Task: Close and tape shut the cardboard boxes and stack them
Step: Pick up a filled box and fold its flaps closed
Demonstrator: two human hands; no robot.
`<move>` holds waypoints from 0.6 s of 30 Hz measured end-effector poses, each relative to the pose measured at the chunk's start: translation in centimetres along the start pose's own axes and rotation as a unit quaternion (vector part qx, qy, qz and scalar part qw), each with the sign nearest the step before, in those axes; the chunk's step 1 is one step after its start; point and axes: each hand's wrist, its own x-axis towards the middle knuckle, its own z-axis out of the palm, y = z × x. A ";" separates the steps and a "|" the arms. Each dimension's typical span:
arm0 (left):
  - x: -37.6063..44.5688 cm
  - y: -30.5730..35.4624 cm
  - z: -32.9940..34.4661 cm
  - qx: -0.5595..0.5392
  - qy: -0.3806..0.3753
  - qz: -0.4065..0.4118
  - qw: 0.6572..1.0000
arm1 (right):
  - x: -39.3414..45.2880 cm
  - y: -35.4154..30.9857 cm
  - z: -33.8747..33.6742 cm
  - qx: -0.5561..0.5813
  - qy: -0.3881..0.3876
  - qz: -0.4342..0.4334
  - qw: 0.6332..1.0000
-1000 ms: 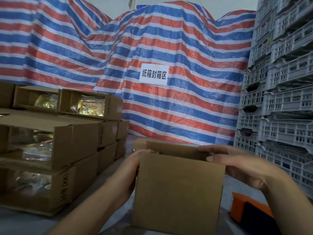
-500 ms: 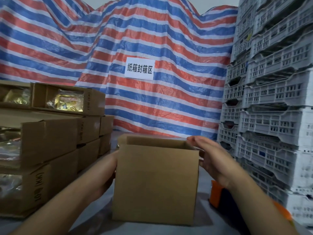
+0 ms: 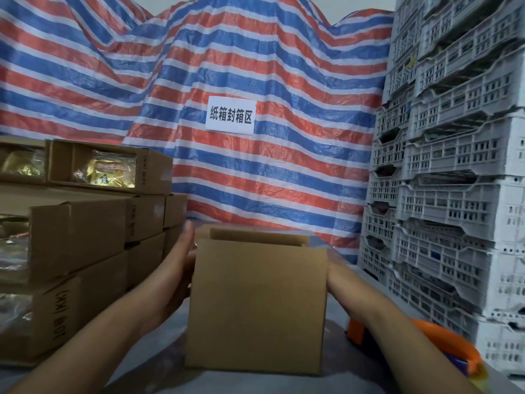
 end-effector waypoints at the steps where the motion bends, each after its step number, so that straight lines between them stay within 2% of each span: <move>1: -0.1 0.1 0.0 -0.008 -0.010 0.006 1.000 | 0.1 0.7 -0.3 0.043 -0.004 0.004 0.999; 3: 0.2 0.4 0.5 -0.018 -0.008 0.036 0.999 | -0.6 0.9 0.0 0.067 -0.009 -0.012 0.998; 4: 0.1 -0.7 0.3 -0.014 -0.034 0.090 0.995 | -0.2 0.8 0.2 0.095 -0.037 -0.023 0.995; 5: 0.3 -2.2 -0.2 0.018 -0.065 0.133 0.989 | 0.3 0.7 0.1 0.129 -0.041 -0.025 0.990; 6: 0.5 -3.1 -0.9 0.003 -0.081 0.157 0.984 | 0.8 0.8 -0.3 0.141 -0.041 -0.039 0.988; 7: -0.1 -3.0 -1.2 -0.063 -0.076 0.152 0.984 | 0.5 1.5 -0.8 0.135 -0.063 -0.073 0.986; 9: 0.3 -2.7 -0.6 0.012 -0.043 0.097 0.994 | 0.3 2.0 -1.7 0.111 -0.167 -0.090 0.976; 10: 0.2 -1.9 -0.2 0.012 -0.026 0.035 0.999 | 0.3 2.1 -2.1 0.098 -0.207 -0.088 0.969; 12: 1.0 -0.8 -0.1 0.011 0.013 -0.054 0.998 | -0.3 1.8 -2.5 0.076 -0.230 -0.085 0.966; 14: 1.0 -1.9 -0.7 0.061 -0.034 -0.002 0.998 | -0.7 1.4 -2.4 0.053 -0.193 -0.079 0.977; 16: 2.1 -1.9 -0.5 -0.029 0.006 -0.034 0.999 | -1.1 1.0 -1.9 0.026 -0.152 -0.086 0.984; 17: 2.9 -1.7 -0.2 -0.036 0.000 -0.051 0.998 | -1.1 0.9 -1.7 0.028 -0.137 -0.082 0.987; 18: 3.4 -1.2 -0.1 0.004 -0.009 -0.057 0.998 | -1.1 0.8 -1.5 0.036 -0.125 -0.075 0.989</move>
